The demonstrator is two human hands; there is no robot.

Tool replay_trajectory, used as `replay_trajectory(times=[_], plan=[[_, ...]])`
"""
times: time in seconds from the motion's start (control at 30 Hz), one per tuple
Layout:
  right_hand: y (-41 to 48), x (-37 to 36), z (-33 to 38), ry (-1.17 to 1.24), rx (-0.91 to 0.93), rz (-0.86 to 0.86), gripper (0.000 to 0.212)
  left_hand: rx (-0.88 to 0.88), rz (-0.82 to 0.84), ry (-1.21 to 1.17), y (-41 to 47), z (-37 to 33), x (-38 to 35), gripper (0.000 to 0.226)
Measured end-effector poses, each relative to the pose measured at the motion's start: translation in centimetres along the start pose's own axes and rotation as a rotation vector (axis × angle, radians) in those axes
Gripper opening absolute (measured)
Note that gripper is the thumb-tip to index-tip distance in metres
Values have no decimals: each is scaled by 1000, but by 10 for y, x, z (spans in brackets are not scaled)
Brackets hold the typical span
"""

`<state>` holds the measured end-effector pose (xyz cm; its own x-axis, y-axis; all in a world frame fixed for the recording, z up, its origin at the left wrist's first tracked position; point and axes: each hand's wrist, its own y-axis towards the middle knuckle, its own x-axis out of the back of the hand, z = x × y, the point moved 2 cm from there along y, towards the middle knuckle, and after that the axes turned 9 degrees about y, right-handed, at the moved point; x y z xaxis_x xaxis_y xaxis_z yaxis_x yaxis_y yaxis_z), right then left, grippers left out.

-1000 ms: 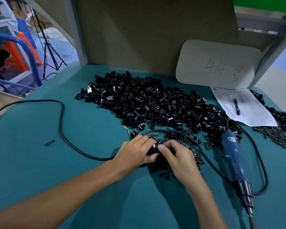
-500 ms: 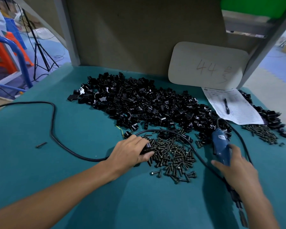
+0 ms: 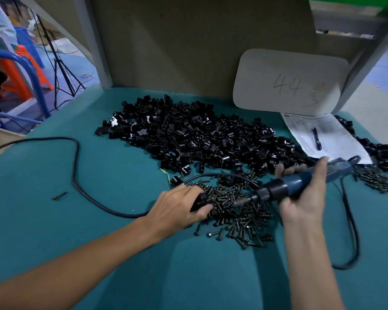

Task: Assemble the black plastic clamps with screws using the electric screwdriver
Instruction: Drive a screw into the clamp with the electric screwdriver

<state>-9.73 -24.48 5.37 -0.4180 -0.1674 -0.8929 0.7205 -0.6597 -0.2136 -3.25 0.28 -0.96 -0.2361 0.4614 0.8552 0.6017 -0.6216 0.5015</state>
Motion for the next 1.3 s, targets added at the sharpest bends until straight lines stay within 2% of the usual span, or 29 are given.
replay_trajectory(times=[0.07, 0.3, 0.6, 0.87, 1.3], plan=[[3, 4, -14, 41, 6, -43, 48, -42, -43, 27, -1, 0, 0, 46], [3, 17, -33, -27, 62, -77, 39, -106, -127, 62, -1, 0, -3, 41], [-4, 16, -46, -12, 21, -36, 39, -62, -36, 53, 0, 0, -3, 41], [-2, 21, -53, -26, -16, -75, 31, -71, -43, 94, 0, -1, -2, 39], [-2, 24, -55, -53, -24, -96, 51, -62, -58, 104, 0, -1, -1, 40]])
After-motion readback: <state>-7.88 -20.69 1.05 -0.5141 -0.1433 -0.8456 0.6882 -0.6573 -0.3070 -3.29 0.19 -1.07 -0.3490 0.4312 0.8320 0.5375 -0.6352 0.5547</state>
